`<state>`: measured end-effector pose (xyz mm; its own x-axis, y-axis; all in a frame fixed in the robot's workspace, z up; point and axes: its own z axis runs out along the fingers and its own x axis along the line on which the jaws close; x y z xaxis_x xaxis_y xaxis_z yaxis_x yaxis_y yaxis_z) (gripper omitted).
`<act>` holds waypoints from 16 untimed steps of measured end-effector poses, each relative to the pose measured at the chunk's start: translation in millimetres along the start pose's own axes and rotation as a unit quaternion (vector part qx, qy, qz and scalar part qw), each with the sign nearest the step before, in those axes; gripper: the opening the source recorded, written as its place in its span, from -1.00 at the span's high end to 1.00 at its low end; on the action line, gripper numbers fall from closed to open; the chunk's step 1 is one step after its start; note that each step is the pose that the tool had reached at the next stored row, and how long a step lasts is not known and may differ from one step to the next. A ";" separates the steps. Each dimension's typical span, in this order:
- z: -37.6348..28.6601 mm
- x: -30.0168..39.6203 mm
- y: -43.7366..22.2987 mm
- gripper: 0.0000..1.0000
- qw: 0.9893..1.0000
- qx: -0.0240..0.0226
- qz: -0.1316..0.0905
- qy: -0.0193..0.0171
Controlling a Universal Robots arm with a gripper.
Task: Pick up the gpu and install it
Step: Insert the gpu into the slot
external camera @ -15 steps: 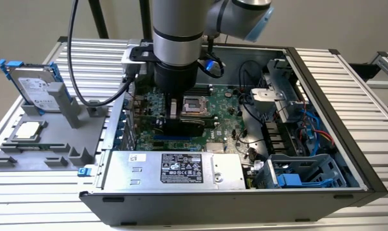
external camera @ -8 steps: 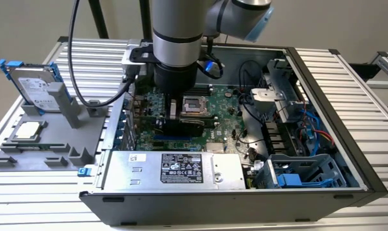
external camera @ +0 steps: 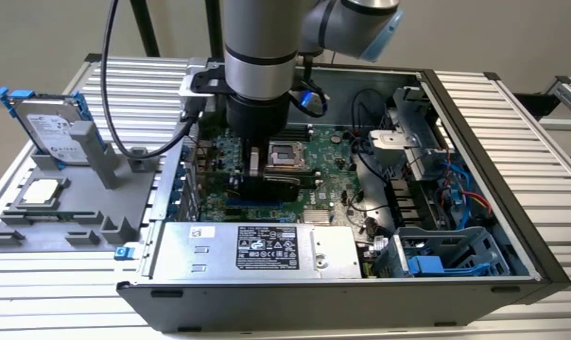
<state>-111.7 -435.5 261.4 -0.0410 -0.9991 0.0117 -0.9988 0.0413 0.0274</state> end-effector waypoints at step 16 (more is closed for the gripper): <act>2.9 -0.2 0.6 1.00 1.000 0.000 0.000 0.000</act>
<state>-112.4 -435.3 258.5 -0.0410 -0.9991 0.0117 -0.9988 0.0413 0.0274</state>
